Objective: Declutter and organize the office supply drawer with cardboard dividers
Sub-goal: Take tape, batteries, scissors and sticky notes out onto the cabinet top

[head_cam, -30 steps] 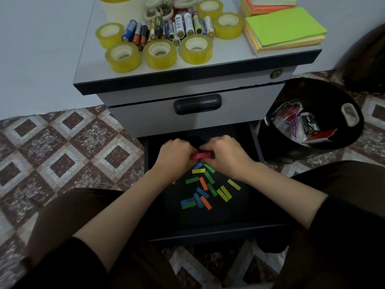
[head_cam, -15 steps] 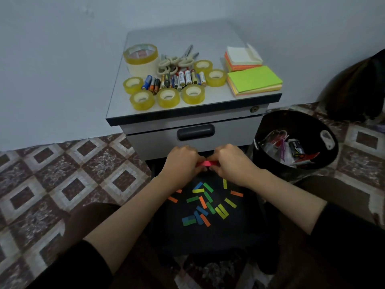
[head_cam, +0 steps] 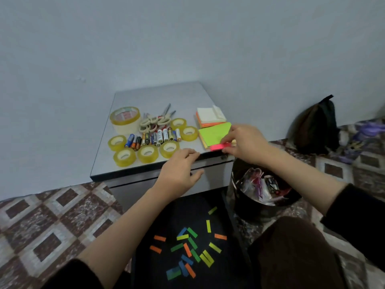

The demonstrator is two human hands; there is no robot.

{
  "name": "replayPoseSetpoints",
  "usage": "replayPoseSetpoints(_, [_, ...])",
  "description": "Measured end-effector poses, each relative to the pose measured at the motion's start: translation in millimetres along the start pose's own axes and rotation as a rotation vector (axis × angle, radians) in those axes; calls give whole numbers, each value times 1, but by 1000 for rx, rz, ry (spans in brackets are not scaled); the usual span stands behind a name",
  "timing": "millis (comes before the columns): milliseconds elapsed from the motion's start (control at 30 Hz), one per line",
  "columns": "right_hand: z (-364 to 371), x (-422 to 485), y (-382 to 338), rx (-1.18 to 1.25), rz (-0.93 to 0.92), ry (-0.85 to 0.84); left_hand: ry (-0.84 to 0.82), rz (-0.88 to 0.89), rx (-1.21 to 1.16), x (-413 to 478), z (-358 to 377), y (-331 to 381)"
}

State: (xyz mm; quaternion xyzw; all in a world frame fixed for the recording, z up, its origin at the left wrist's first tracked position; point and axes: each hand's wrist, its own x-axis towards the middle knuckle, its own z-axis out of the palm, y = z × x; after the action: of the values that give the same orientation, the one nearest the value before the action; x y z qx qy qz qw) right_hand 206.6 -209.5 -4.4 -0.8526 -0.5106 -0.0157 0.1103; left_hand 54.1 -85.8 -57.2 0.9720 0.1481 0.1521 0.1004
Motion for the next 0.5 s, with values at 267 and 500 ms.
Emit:
replayPoseSetpoints(267, [-4,77,17,40,87,-17,-56,24,19,0,37,-11])
replayPoseSetpoints(500, [12,101,19,111,92,-89,-42,107,65,-3,45,-18])
